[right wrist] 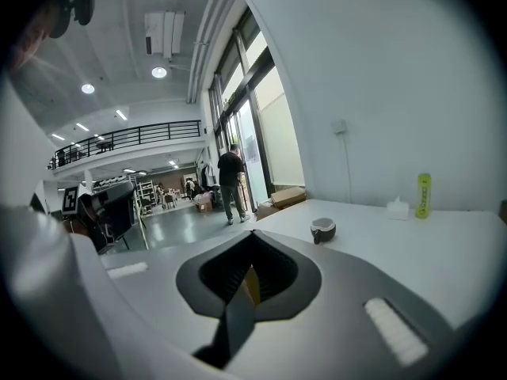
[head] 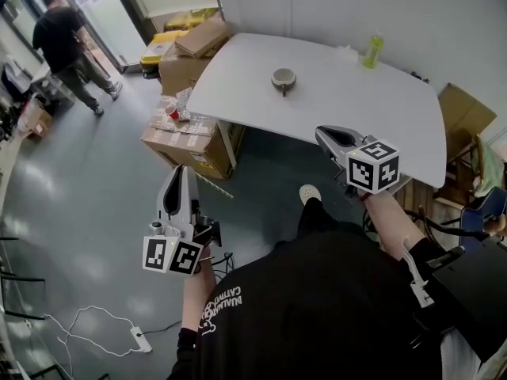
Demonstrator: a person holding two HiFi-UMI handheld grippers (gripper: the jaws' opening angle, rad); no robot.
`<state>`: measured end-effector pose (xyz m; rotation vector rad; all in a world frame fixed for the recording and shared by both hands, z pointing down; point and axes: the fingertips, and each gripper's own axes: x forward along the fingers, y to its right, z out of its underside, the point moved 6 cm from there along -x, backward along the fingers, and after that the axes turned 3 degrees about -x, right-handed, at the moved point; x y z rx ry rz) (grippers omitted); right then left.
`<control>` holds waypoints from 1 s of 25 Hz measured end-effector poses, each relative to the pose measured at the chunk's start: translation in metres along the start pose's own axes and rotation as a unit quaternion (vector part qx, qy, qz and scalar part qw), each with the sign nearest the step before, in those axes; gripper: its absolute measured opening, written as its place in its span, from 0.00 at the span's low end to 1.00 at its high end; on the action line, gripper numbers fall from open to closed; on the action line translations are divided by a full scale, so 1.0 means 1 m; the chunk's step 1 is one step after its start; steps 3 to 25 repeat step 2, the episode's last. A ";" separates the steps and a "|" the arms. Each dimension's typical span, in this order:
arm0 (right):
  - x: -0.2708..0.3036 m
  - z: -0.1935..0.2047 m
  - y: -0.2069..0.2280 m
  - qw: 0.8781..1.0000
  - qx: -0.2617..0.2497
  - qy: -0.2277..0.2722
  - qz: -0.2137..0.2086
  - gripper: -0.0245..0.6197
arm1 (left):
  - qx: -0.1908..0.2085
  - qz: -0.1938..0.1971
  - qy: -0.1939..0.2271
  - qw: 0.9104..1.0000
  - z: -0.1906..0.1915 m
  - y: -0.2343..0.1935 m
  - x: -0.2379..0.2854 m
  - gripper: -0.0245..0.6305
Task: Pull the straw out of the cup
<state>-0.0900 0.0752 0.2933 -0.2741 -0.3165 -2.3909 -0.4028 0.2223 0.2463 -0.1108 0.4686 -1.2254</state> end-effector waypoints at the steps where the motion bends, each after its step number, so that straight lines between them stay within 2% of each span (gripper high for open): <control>1: -0.001 0.002 -0.002 1.000 0.000 0.000 -0.001 0.05 | -0.001 0.000 0.001 1.000 0.001 0.001 -0.002 0.08; 25: -0.002 0.003 -0.004 1.000 -0.001 -0.001 -0.001 0.05 | -0.002 0.000 0.002 1.000 0.001 0.002 -0.004 0.07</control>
